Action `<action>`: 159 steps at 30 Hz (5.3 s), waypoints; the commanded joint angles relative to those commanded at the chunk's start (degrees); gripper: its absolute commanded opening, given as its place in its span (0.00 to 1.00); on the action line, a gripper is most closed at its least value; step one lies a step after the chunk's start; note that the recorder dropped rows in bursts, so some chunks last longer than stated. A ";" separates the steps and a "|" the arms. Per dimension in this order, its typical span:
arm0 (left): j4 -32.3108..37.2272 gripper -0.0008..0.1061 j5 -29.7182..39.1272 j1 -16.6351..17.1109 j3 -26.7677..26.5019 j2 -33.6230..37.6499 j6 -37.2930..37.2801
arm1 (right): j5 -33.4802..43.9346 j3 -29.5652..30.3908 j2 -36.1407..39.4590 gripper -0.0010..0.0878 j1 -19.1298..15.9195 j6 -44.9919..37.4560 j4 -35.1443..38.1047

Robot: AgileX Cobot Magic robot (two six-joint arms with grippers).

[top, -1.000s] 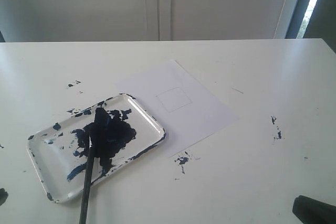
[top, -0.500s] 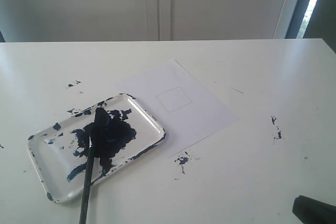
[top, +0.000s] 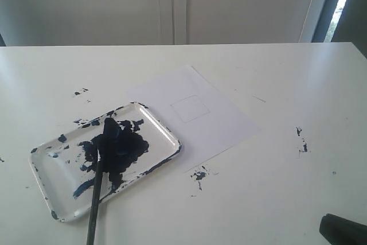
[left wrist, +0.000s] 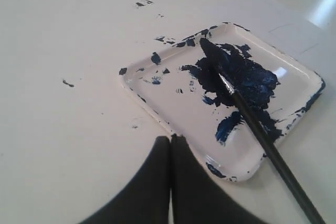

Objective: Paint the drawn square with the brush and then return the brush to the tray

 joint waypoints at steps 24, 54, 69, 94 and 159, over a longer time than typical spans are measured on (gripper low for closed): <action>0.00 0.01 0.00 0.00 0.00 0.00 2.21 | 0.00 0.00 0.00 0.01 0.00 0.00 0.11; 0.00 0.01 0.00 0.00 0.00 0.00 2.21 | -40.73 0.00 0.00 0.01 0.00 7.41 2.85; 0.00 0.01 0.00 0.00 0.00 0.00 2.21 | -28.72 -9.73 5.95 0.01 0.00 9.13 -8.88; 0.00 0.01 0.00 0.00 0.00 0.00 2.21 | -20.76 -27.93 44.36 0.01 0.00 2.82 -11.53; 0.00 0.01 0.00 0.00 0.00 0.00 2.21 | -34.21 -47.49 98.88 0.34 24.74 10.40 -15.47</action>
